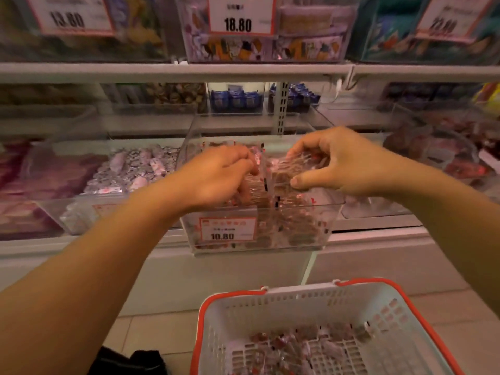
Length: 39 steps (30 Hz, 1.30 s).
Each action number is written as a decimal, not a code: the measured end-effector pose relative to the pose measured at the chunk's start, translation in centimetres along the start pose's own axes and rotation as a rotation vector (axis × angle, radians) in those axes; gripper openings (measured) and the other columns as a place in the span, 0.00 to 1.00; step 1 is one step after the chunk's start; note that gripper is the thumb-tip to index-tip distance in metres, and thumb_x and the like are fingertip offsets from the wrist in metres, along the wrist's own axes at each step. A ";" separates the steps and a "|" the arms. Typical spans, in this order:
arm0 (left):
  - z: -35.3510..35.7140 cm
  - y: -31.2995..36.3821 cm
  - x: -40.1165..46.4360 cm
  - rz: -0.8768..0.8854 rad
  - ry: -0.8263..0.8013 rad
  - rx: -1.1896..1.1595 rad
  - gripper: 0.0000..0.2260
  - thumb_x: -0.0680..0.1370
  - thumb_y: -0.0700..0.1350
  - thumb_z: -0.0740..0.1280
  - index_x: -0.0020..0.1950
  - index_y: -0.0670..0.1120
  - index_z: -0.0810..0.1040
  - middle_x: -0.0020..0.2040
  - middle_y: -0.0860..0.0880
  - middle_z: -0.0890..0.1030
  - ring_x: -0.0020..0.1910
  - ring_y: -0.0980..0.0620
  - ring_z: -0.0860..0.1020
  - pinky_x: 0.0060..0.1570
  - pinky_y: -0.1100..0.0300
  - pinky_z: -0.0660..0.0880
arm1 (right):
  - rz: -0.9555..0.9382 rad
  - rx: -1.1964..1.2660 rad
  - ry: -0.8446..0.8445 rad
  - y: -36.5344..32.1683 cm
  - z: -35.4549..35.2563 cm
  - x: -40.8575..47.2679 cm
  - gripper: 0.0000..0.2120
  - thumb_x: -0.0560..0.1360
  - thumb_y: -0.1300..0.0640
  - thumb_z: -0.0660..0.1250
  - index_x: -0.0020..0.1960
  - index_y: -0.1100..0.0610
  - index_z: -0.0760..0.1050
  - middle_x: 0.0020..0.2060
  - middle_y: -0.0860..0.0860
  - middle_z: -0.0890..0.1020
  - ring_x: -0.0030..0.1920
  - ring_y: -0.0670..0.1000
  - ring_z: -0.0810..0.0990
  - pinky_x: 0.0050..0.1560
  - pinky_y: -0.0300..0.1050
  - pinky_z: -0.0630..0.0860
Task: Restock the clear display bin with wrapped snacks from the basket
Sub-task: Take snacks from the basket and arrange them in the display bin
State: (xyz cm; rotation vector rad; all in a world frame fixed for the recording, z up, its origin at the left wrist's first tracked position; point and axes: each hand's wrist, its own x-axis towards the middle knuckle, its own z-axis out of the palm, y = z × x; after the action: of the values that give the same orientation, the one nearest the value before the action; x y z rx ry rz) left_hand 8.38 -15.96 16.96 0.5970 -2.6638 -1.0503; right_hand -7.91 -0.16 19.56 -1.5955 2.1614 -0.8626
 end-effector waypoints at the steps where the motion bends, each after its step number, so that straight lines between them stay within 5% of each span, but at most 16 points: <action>1: 0.2 -0.2 0.1 0.010 -0.016 0.034 0.12 0.83 0.48 0.55 0.50 0.49 0.78 0.37 0.49 0.84 0.40 0.52 0.82 0.50 0.47 0.78 | -0.003 -0.029 -0.035 -0.1 0.3 0.4 0.11 0.68 0.52 0.78 0.49 0.47 0.81 0.39 0.46 0.86 0.39 0.47 0.84 0.44 0.48 0.81; 6: 0.1 -0.8 0.3 -0.017 -0.055 0.020 0.15 0.84 0.51 0.54 0.53 0.47 0.79 0.47 0.48 0.83 0.51 0.46 0.80 0.58 0.43 0.75 | 0.019 0.023 -0.175 0.4 1.7 1.5 0.12 0.69 0.50 0.77 0.51 0.47 0.82 0.42 0.48 0.86 0.41 0.49 0.84 0.46 0.48 0.80; 13: -0.3 -1.2 0.4 -0.015 -0.065 0.109 0.12 0.81 0.52 0.60 0.48 0.49 0.82 0.43 0.51 0.83 0.45 0.50 0.81 0.53 0.47 0.78 | 0.094 0.163 -0.305 0.7 1.8 2.8 0.26 0.63 0.51 0.77 0.61 0.52 0.79 0.49 0.56 0.86 0.51 0.59 0.85 0.57 0.61 0.79; 17: 0.0 -1.3 0.6 -0.062 -0.034 0.093 0.15 0.80 0.55 0.61 0.45 0.49 0.82 0.42 0.51 0.83 0.44 0.50 0.81 0.50 0.51 0.78 | 0.115 0.068 -0.300 0.6 2.0 2.9 0.23 0.66 0.55 0.80 0.59 0.50 0.80 0.51 0.47 0.85 0.50 0.48 0.84 0.57 0.50 0.80; 21: 0.1 -1.1 0.5 -0.039 -0.009 0.224 0.13 0.78 0.58 0.64 0.43 0.51 0.81 0.39 0.54 0.82 0.41 0.55 0.79 0.43 0.57 0.76 | 0.108 0.017 -0.248 0.3 2.5 2.9 0.20 0.63 0.52 0.81 0.54 0.48 0.83 0.49 0.44 0.83 0.38 0.35 0.80 0.43 0.33 0.75; 26: 0.1 -0.9 0.3 -0.035 -0.059 0.213 0.09 0.75 0.58 0.68 0.42 0.54 0.79 0.39 0.55 0.82 0.40 0.57 0.80 0.36 0.60 0.73 | 0.183 0.230 -0.349 0.6 1.8 2.4 0.13 0.69 0.56 0.75 0.54 0.53 0.84 0.40 0.47 0.86 0.38 0.41 0.82 0.40 0.33 0.78; 32: -0.2 -1.1 0.2 -0.013 -0.095 0.298 0.11 0.76 0.56 0.69 0.39 0.51 0.82 0.40 0.54 0.81 0.40 0.56 0.78 0.35 0.61 0.71 | 0.123 0.063 -0.273 0.4 3.2 2.6 0.14 0.71 0.57 0.76 0.56 0.50 0.84 0.40 0.44 0.86 0.38 0.40 0.82 0.49 0.41 0.82; 39: -0.2 -1.6 0.6 -0.036 -0.130 0.345 0.18 0.80 0.52 0.65 0.31 0.50 0.79 0.29 0.55 0.79 0.31 0.58 0.76 0.32 0.62 0.68 | 0.120 0.059 -0.230 0.4 3.9 2.9 0.08 0.72 0.56 0.76 0.51 0.49 0.85 0.36 0.44 0.86 0.35 0.40 0.81 0.40 0.37 0.80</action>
State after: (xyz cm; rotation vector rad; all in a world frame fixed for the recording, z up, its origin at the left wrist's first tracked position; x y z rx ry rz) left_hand 8.35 -17.39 16.02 0.6611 -2.9858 -0.6592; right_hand -6.90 -3.86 16.63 -1.4433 2.0267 -0.6649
